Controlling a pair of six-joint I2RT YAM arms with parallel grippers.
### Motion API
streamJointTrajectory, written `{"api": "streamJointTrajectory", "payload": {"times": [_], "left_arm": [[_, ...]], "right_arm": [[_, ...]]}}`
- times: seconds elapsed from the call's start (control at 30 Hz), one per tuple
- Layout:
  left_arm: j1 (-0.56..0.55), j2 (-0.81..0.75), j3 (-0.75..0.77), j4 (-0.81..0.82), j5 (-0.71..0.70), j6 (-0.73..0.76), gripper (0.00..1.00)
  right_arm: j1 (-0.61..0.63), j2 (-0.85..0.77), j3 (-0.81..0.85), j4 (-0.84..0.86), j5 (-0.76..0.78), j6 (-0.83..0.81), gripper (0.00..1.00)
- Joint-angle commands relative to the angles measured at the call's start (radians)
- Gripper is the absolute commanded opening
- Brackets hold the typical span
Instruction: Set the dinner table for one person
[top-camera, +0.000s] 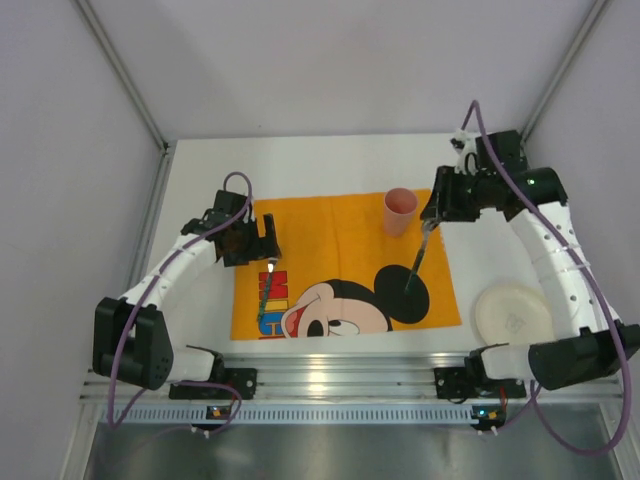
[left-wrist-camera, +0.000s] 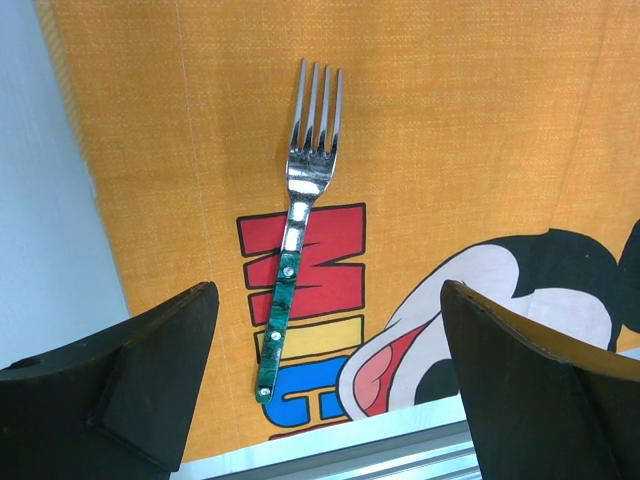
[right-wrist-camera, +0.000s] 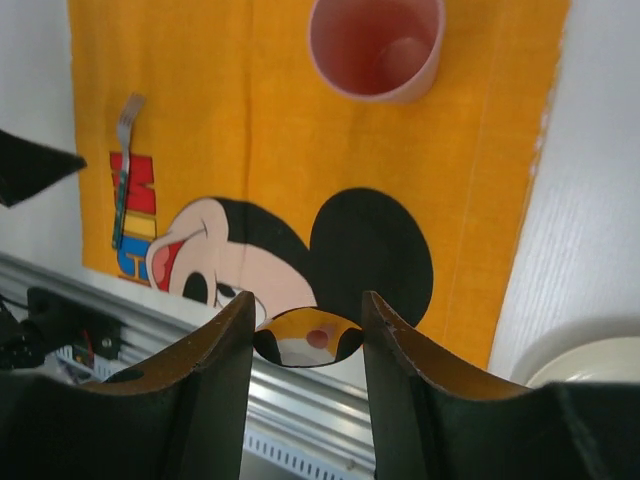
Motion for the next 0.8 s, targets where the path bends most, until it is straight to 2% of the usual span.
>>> {"api": "streamJointTrajectory", "payload": {"times": [0.0, 0.13, 0.23, 0.47, 0.77], "left_arm": [[-0.007, -0.038, 0.012, 0.008, 0.010, -0.003, 0.98], [-0.007, -0.072, -0.008, -0.013, -0.009, 0.003, 0.98], [-0.007, -0.101, -0.036, -0.018, -0.007, -0.004, 0.98], [-0.007, -0.151, -0.050, -0.047, -0.015, -0.009, 0.98], [-0.007, -0.182, -0.047, -0.068, -0.035, -0.017, 0.98]], "right_arm": [[0.073, 0.026, -0.093, 0.008, -0.073, -0.002, 0.00], [0.194, 0.056, -0.177, 0.055, -0.001, 0.018, 0.00], [0.234, 0.093, -0.228, 0.115, 0.036, 0.033, 0.00], [0.239, 0.236, -0.231, 0.229, 0.083, 0.030, 0.00], [0.250, 0.378, -0.217, 0.379, 0.083, 0.102, 0.00]]}}
